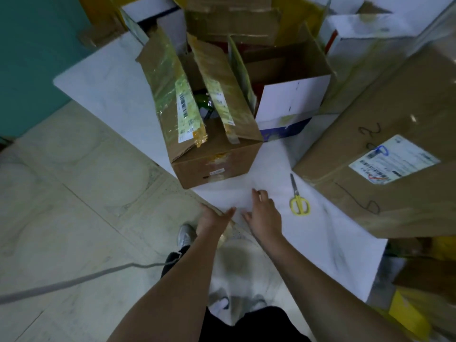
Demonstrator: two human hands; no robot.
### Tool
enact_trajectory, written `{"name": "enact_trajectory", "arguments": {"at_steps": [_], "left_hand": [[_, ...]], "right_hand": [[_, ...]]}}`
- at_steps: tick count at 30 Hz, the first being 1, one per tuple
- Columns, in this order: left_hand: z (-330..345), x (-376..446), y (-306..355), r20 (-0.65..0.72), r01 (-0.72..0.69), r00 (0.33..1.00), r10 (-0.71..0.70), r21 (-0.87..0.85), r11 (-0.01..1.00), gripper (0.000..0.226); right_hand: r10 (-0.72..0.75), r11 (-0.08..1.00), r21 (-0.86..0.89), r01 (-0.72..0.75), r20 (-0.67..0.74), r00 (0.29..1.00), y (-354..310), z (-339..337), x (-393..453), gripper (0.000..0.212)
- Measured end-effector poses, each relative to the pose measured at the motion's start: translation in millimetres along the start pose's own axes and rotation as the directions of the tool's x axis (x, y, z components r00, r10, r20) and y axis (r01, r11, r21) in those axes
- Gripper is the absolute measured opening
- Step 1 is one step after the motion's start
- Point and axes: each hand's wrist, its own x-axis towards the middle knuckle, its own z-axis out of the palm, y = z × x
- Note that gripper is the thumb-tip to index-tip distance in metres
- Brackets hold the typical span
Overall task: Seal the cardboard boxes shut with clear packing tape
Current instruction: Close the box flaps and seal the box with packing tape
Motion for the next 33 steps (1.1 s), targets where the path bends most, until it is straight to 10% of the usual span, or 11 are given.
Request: {"name": "enact_trajectory", "arguments": {"at_steps": [7,12,20,25,29,33], "left_hand": [[-21.5,-78.6,44.5,-0.338,-0.061,0.941,0.033,-0.073,0.995,0.093],[-42.8,-159.7,72.1,-0.584,-0.322,0.776,0.237,-0.044,0.946,0.035],[-32.5,-265.9,249.0,-0.48,-0.902,0.344,0.807,0.071,0.426,0.022],[-35.3,-269.3,355.2,-0.282,-0.864,0.431,0.857,0.145,0.482,0.052],[-35.2,-239.6,382.5,0.001,-0.831,0.547,0.837,0.119,0.543,0.06],[-41.2,-230.6,390.9,0.115,-0.863,0.5,0.858,-0.014,0.505,0.058]], "right_hand": [[0.082,0.978,0.199,-0.063,-0.084,0.993,31.8,-43.1,-62.3,0.064],[0.085,0.937,0.347,0.035,-0.325,0.942,50.9,-123.3,-84.0,0.053],[0.077,0.971,0.176,0.16,-0.87,0.487,123.1,-331.9,-112.2,0.035],[0.496,0.865,0.291,-0.409,-0.625,0.603,215.5,-378.2,-107.9,0.073],[0.635,0.77,0.429,-0.472,-0.443,0.633,234.1,-373.6,-97.9,0.108],[0.643,0.762,0.371,-0.531,-0.338,0.687,233.6,-388.7,-99.8,0.116]]}}
